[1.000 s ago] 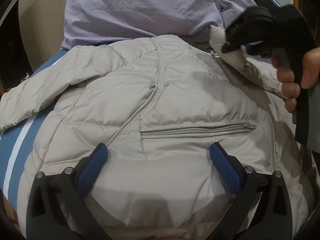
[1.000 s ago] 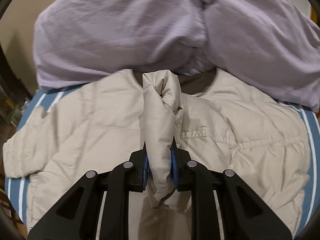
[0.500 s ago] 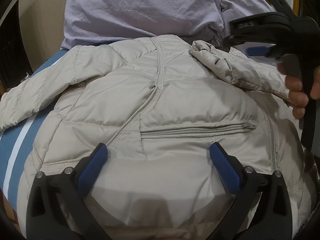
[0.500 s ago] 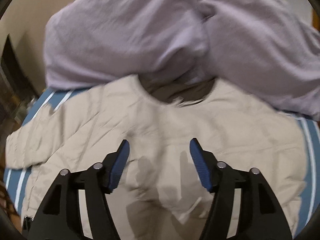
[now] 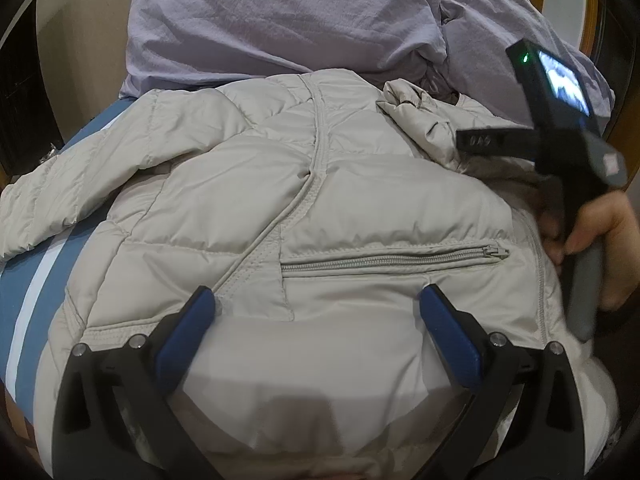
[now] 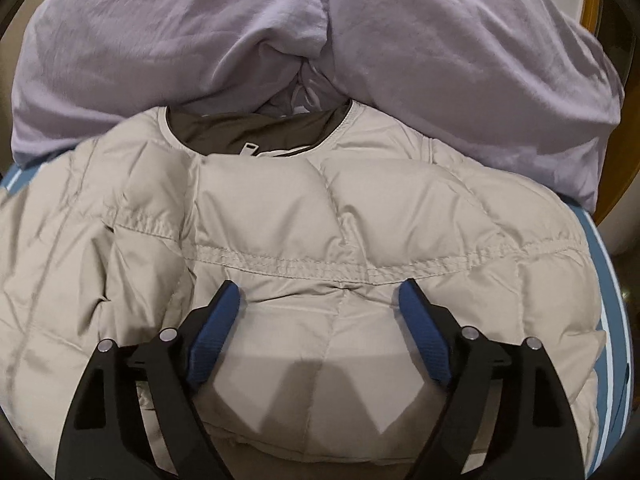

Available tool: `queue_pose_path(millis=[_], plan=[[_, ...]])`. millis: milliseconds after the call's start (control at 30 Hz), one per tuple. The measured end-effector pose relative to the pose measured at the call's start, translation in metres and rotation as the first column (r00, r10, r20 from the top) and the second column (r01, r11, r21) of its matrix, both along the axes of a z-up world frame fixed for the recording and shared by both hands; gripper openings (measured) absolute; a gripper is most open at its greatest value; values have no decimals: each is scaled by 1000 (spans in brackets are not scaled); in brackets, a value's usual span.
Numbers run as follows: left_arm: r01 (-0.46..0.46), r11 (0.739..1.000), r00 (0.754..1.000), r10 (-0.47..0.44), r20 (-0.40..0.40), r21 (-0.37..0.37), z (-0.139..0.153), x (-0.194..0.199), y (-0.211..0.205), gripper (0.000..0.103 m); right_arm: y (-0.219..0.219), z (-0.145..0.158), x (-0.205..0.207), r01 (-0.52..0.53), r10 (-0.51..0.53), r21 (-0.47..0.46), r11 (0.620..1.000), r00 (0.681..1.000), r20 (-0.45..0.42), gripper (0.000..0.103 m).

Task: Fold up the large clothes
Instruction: 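Grasp the other sleeve cuff with the left tool and lift it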

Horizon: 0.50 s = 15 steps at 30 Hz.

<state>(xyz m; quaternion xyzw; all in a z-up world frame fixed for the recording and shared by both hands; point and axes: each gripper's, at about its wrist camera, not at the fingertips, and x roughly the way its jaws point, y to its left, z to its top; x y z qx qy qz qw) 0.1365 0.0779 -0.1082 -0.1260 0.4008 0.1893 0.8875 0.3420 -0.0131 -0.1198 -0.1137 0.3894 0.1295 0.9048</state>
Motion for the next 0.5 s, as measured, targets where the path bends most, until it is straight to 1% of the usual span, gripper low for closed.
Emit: queue_pose_path(millis=[100, 333, 400, 500], plan=[[3, 1000, 1000, -3, 0, -22, 2, -1, 3, 101, -1, -2, -4, 1, -1, 4, 1000, 1000, 15, 84], [0, 997, 1000, 1, 13, -79, 14, -9, 14, 101, -4, -3, -4, -1, 1, 25, 1000, 1000, 4, 85], [-22, 997, 1000, 24, 21, -68, 21, -15, 20, 101, -4, -3, -3, -2, 2, 30, 1000, 1000, 1, 85], [-70, 997, 997, 70, 29, -26, 34, -22, 31, 101, -5, -3, -2, -4, 4, 38, 999, 1000, -3, 86]])
